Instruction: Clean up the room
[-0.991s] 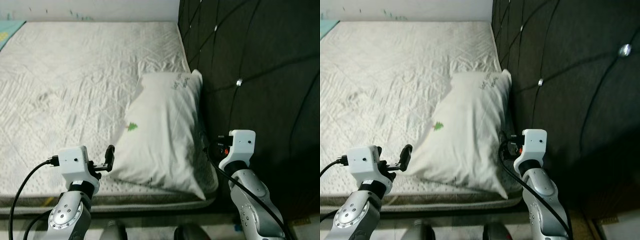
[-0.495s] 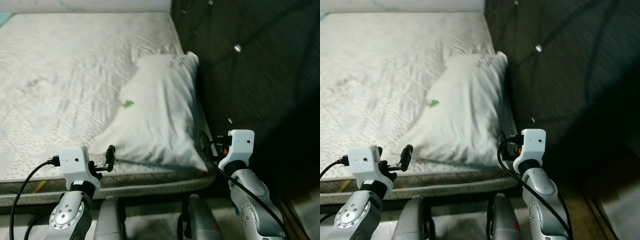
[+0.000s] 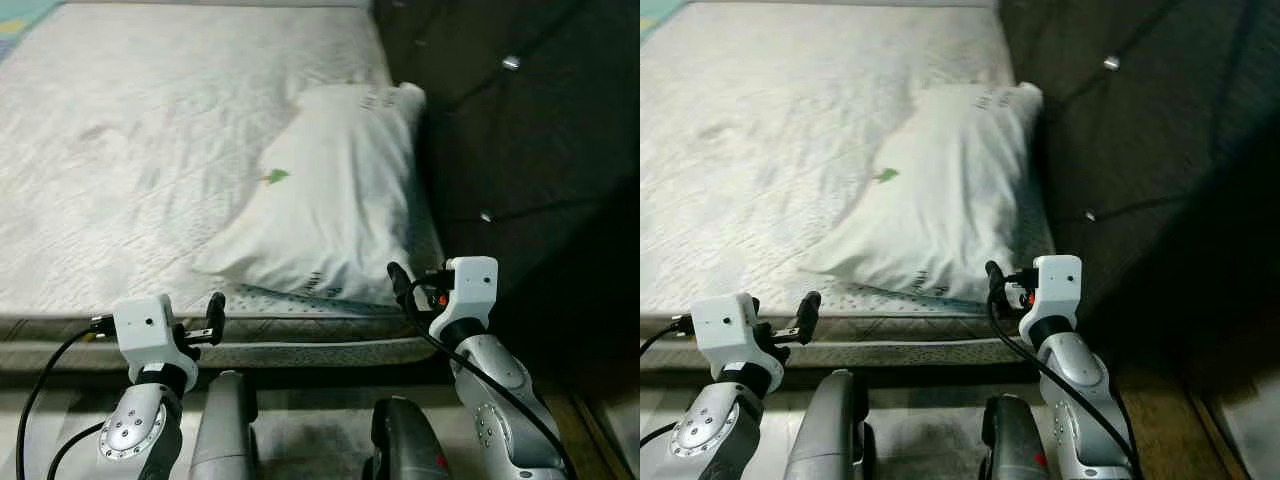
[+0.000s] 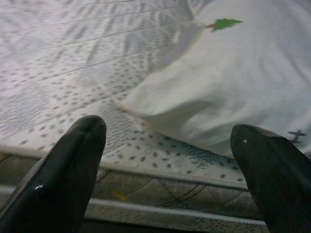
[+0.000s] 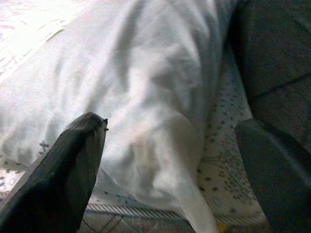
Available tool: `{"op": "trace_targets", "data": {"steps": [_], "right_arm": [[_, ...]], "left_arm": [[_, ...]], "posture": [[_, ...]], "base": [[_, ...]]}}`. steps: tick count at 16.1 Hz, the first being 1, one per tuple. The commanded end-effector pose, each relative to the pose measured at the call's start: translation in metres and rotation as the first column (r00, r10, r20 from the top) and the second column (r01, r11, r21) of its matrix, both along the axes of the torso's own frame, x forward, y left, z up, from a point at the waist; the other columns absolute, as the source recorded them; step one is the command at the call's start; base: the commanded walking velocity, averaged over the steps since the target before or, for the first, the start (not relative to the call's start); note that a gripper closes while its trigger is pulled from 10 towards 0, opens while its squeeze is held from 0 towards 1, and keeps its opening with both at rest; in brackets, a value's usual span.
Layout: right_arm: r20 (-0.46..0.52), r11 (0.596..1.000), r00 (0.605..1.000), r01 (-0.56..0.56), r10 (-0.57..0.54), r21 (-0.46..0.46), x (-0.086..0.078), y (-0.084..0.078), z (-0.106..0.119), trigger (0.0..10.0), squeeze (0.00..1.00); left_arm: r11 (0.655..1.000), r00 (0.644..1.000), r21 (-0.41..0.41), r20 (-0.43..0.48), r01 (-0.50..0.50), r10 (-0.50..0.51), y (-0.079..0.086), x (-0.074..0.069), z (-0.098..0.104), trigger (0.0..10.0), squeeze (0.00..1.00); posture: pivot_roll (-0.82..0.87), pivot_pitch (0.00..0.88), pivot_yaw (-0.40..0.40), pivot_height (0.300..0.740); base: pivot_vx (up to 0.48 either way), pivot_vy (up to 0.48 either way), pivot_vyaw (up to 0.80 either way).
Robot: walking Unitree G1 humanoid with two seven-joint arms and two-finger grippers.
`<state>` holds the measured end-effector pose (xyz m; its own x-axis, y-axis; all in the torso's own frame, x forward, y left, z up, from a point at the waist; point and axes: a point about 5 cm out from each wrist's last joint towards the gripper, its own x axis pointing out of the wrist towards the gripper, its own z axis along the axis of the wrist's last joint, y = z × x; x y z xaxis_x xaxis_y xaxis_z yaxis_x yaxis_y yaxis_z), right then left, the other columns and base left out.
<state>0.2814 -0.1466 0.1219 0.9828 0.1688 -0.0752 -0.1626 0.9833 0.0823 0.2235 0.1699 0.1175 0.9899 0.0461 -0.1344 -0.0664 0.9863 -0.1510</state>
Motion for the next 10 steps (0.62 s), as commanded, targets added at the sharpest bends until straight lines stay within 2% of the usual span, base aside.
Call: {"op": "trace_targets", "data": {"steps": [1, 6, 8, 10], "right_arm": [[0.0, 1.0, 1.0, -0.009, 0.009, -0.004, 0.0, 0.0, -0.001, 10.0, 0.0], [-0.022, 0.998, 0.997, -0.069, 0.069, -0.005, 0.002, 0.011, -0.003, 10.0, 0.0], [-0.075, 0.991, 0.989, -0.133, 0.131, -0.016, 0.003, 0.02, -0.012, 10.0, 0.0], [-0.073, 0.989, 0.987, -0.145, 0.144, -0.011, 0.003, 0.023, -0.013, 10.0, 0.0]], "left_arm": [[1.0, 1.0, 0.009, 0.0, -0.009, 0.009, 0.001, -0.002, 0.0, 10.0, 0.0], [1.0, 1.0, 0.003, 0.009, -0.005, 0.005, -0.005, -0.001, 0.001, 10.0, 0.0], [0.999, 0.999, -0.005, 0.012, -0.032, 0.032, -0.002, 0.0, 0.002, 10.0, 0.0], [0.998, 0.998, 0.0, 0.013, -0.055, 0.055, 0.001, -0.003, 0.003, 10.0, 0.0]], "posture": [[-0.03, 0.211, -0.013, 0.59], [-0.02, 0.195, -0.022, 0.59], [-0.01, 0.194, -0.027, 0.59], [0.0, 0.196, -0.03, 0.59]], "base": [[0.0, 0.0, 0.0], [0.0, 0.0, 0.0], [0.0, 0.0, 0.0], [0.0, 0.0, 0.0]]}}
